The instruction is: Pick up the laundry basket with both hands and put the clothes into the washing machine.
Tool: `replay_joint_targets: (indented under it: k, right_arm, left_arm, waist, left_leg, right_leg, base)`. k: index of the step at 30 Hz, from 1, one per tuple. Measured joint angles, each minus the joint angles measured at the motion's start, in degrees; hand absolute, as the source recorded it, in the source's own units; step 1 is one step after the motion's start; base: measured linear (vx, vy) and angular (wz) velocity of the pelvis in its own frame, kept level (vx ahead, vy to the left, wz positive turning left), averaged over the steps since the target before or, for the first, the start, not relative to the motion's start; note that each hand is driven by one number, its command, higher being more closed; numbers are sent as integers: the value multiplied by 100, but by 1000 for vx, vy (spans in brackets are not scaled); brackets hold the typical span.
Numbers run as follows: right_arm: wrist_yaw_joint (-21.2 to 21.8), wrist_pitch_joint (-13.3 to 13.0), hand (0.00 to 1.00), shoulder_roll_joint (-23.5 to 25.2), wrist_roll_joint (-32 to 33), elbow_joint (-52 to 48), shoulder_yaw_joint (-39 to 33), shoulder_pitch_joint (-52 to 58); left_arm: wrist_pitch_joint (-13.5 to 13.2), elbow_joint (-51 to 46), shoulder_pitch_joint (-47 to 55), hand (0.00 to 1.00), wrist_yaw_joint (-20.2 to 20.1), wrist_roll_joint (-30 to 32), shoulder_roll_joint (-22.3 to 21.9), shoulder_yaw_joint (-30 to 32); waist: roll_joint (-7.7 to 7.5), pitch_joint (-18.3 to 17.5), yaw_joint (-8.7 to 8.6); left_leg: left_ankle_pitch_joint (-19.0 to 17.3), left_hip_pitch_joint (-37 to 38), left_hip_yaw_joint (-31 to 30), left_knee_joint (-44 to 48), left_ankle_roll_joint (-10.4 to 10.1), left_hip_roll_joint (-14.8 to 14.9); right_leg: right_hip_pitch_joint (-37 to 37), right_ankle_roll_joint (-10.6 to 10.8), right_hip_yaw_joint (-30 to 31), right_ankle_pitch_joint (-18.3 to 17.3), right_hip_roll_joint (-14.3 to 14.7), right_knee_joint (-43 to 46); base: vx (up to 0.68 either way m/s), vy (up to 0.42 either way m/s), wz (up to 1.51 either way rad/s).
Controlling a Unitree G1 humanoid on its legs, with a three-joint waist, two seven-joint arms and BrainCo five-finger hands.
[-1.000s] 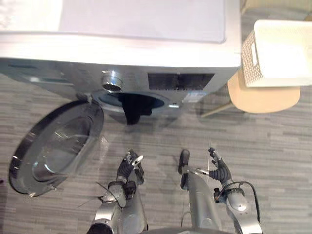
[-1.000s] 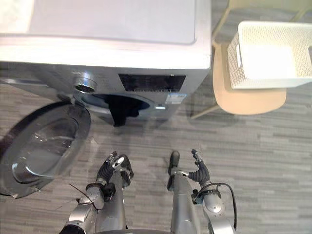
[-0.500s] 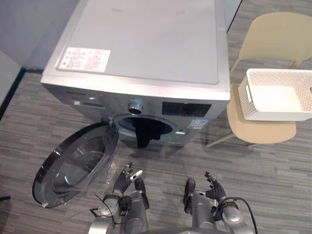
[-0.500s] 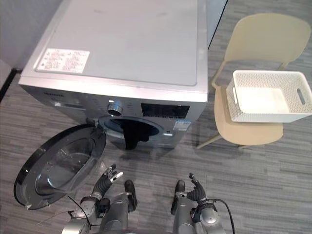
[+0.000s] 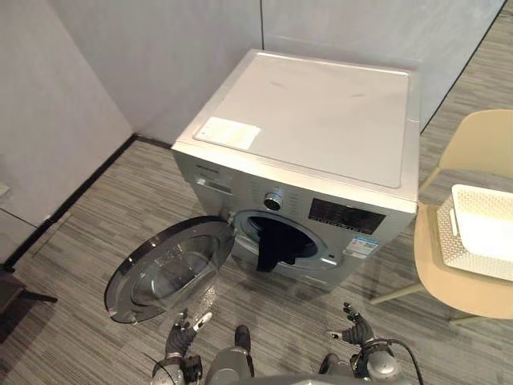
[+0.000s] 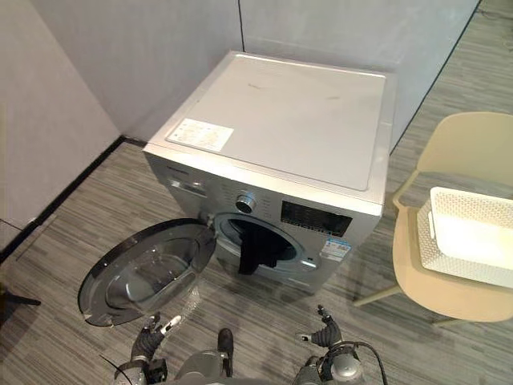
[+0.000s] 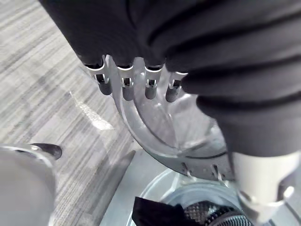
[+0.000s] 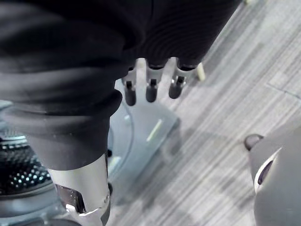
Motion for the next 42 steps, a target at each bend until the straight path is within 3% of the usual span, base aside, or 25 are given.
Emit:
replay_joint_targets:
  k: [1, 2, 3, 4, 7, 14, 16, 18, 22, 25, 27, 28, 31, 32, 34, 36, 39, 42]
  right_arm:
    - [-3, 6, 0, 22, 8, 123, -141, 4]
    - [-11, 10, 0, 8, 9, 301, -266, 30]
    - [-19, 16, 0, -3, 8, 401, -346, 21]
    - [-40, 44, 0, 49, 9, 718, -532, -13]
    - [-17, 124, 0, 254, 36, 1179, -671, -170]
    - [-20, 150, 0, 261, 73, 1449, -657, -441]
    - [-19, 151, 0, 285, 118, 1554, -637, -594]
    - [11, 150, 0, 327, 387, 1640, -524, -805]
    - [18, 147, 0, 521, 844, 1835, -339, -1149]
    - [-15, 145, 0, 605, 1387, 1834, -280, -1299]
    - [-108, 138, 0, 676, 1837, 1831, -261, -1562]
    - [-119, 136, 0, 683, 1903, 1821, -271, -1635]
    - [-263, 124, 0, 566, 2447, 1797, -315, -2125]
    - [-367, 116, 0, 499, 2773, 1802, -313, -2422]
    - [-469, 99, 0, 418, 3229, 1859, -303, -2959]
    - [-529, 39, 0, 402, 3676, 1934, -275, -3470]
    - [-620, -73, 0, 517, 4495, 2243, -208, -4184]
    - [-706, -129, 0, 366, 5336, 2533, -141, -4826]
  left_arm:
    - [16, 268, -55, 0, 47, 0, -66, 218]
    - [22, 580, -69, 0, 124, 7, -118, 452]
    - [24, 707, -66, 0, 156, 10, -151, 558]
    - [25, 928, -93, 0, 257, 13, -147, 660]
    - [26, 1200, -58, 0, 358, 181, 92, 648]
    - [-7, 1398, -62, 0, 332, 414, 153, 347]
    - [-13, 1460, -50, 0, 331, 467, 138, 317]
    - [-37, 1542, -47, 0, 324, 467, 113, 320]
    - [-50, 1521, -40, 0, 332, 459, 83, 394]
    - [-45, 1373, -106, 0, 348, 452, 27, 422]
    - [-47, 951, -107, 0, 330, 325, -48, 412]
    - [-48, 822, -104, 0, 327, 311, -57, 395]
    - [-73, 328, -66, 0, 331, 121, -129, 174]
    - [-77, 162, -67, 0, 325, 60, -135, 97]
    - [-103, -41, -70, 0, 319, 32, -176, 98]
    - [-103, -49, -70, 0, 317, -18, -194, 132]
    - [-110, -43, -126, 0, 343, -103, -211, 178]
    - [-102, -13, -443, 0, 357, -101, -108, 34]
  waist:
    - [-21, -16, -12]
    - [52, -73, -35]
    - [130, -144, -43]
    - [146, -339, -117]
    - [-188, -445, -175]
    - [-116, -465, -160]
    - [-95, -437, -159]
    - [-18, -241, -184]
    - [-101, -186, -107]
    - [-51, -17, -119]
    - [-24, 362, -34]
    - [-14, 484, 24]
    - [225, 905, 73]
    - [265, 1011, 224]
    - [246, 1198, 366]
    - [271, 1377, 345]
    - [271, 1490, 355]
    - [364, 1700, 339]
  left_leg:
    - [-258, -42, -15, 660, -18, 38]
    - [-544, 11, -62, 1012, -159, 170]
    - [-737, 30, -122, 857, -308, 179]
    - [-949, 138, -100, 340, -63, 20]
    - [-537, 200, -52, -401, 60, -435]
    - [-254, 395, -244, -891, 180, -782]
    - [-160, 430, -337, -1013, 161, -785]
    - [-65, 614, -553, -1140, 119, -675]
    - [-10, 462, -828, -1079, 43, -576]
    - [-36, 30, -1394, -671, -41, -572]
    - [-108, -502, -1638, 118, -93, -524]
    - [-108, -639, -1594, 317, -92, -502]
    - [-85, -1332, -1112, 851, -28, -287]
    - [-4, -1496, -764, 691, 127, -221]
    - [209, -1697, -547, 354, 239, -245]
    - [342, -1766, -409, 111, 310, -210]
    - [383, -2092, -259, 159, 273, -202]
    - [299, -2708, -288, 560, 356, -291]
  right_leg:
    - [64, 61, 16, 35, -96, -7]
    - [142, 160, 35, 96, -93, -74]
    - [130, 224, 45, 142, -28, -124]
    - [38, 339, 52, 264, -49, -267]
    - [18, 149, 223, 659, -156, -928]
    - [257, 218, 206, 859, -249, -1267]
    - [218, 156, 236, 761, -205, -1172]
    - [174, -328, 1204, 218, 239, -863]
    - [7, -97, 1540, -96, 447, -534]
    - [-40, -67, 1059, -384, 450, -109]
    - [-51, -64, 764, -603, 495, 305]
    - [-55, -59, 714, -668, 502, 406]
    - [-237, -136, 99, -1056, 431, 905]
    - [-528, -142, 29, -1141, 364, 1133]
    - [-981, -166, 42, -1177, 243, 1330]
    - [-1193, -226, 86, -1101, 244, 1334]
    - [-1623, -148, 263, -1006, 225, 1428]
    - [-2243, -169, 276, -1075, -8, 2002]
  base:
    - [-26, 178, 4]
    - [-40, 144, 2]
    - [-51, 301, 8]
    - [-8, 220, 14]
    - [-19, 178, 13]
    - [-9, 35, 18]
    - [16, -68, 14]
    - [9, -96, 32]
    - [22, -145, 32]
    - [15, -156, 93]
    - [-44, -100, 104]
    - [-112, -69, 106]
    - [-177, -14, 100]
    - [-145, 9, 47]
    - [-135, -12, 18]
    - [-84, -33, -8]
    - [-5, 12, -19]
    - [32, -1, 14]
